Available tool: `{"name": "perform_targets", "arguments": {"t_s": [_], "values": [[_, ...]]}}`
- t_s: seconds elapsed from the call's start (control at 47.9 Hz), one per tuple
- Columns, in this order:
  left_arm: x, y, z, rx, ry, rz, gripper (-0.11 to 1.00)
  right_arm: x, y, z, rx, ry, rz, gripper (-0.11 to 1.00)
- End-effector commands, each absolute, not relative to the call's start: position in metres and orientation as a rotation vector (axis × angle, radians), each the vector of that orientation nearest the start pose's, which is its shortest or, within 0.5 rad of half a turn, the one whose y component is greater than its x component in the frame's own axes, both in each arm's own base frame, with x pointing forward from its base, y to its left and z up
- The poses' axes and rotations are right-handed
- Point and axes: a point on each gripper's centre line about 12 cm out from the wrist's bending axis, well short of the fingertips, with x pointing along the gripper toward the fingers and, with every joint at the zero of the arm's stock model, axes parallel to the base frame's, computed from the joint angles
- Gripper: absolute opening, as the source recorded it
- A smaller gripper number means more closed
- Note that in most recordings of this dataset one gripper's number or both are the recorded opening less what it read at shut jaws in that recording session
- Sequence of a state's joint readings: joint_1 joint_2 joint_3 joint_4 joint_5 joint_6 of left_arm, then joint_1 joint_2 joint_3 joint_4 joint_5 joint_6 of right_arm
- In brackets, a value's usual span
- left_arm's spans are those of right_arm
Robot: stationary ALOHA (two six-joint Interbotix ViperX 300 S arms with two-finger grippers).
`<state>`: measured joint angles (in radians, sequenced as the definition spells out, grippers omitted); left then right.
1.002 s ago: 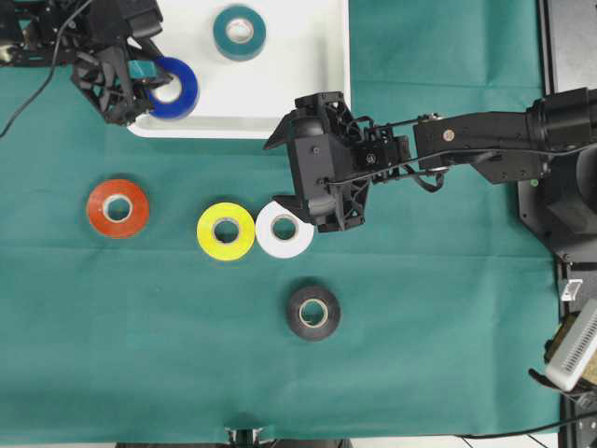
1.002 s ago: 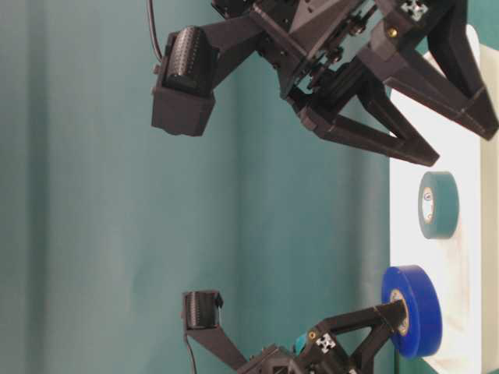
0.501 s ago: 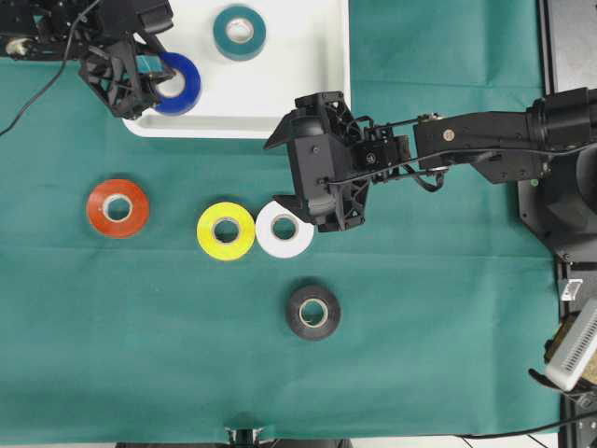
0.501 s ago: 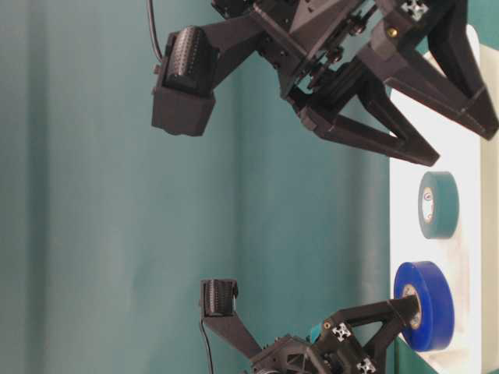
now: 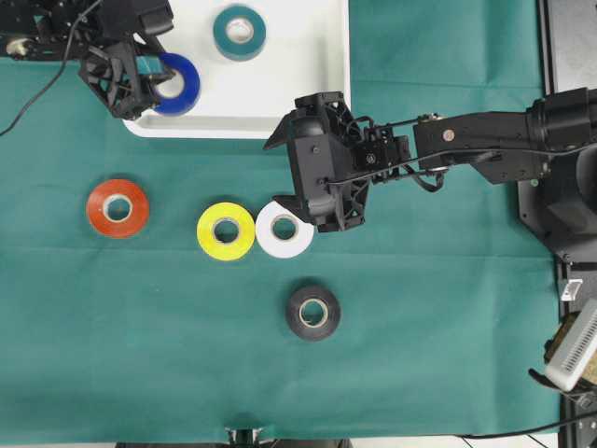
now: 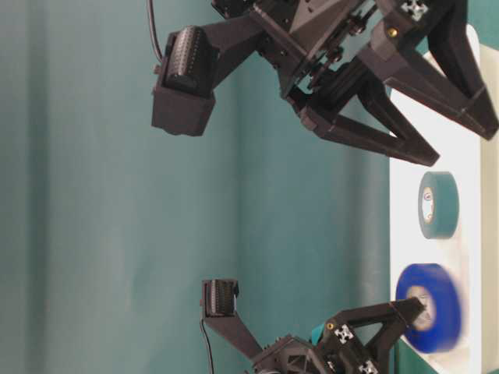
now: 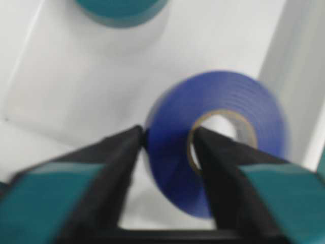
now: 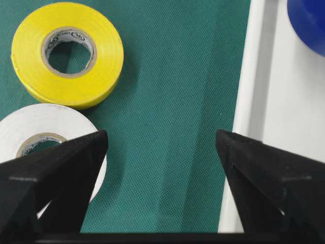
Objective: Put the tape alternately from left to right into the white case.
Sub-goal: 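Carry the blue roll into the tray and open the left gripper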
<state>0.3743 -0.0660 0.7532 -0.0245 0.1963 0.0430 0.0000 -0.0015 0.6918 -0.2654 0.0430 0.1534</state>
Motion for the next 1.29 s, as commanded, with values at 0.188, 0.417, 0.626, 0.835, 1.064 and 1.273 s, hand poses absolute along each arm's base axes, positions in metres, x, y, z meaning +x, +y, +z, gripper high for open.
{"name": "perform_targets", "arguments": {"t_s": [0.188,0.417,0.626,0.835,1.064,1.273], "values": [[0.322,0.127,0.157,-0.092,0.857,0.317,0.99,0.378,0.000,0.168,-0.111,0.695,0.033,0.79],[0.323,0.128,0.159,-0.088,0.853,0.316,0.98,0.378,0.000,0.168,-0.110,0.695,0.033,0.79],[0.323,0.128,0.159,-0.088,0.853,0.316,0.98,0.378,0.000,0.168,-0.111,0.695,0.033,0.79],[0.324,0.128,0.160,-0.087,0.847,0.316,0.98,0.378,0.000,0.168,-0.110,0.696,0.032,0.79],[0.323,0.125,0.169,-0.080,0.823,0.312,0.99,0.378,0.000,0.168,-0.110,0.699,0.032,0.79],[0.321,0.114,0.174,-0.067,0.810,0.289,0.99,0.378,0.000,0.168,-0.112,0.699,0.032,0.79]]}}
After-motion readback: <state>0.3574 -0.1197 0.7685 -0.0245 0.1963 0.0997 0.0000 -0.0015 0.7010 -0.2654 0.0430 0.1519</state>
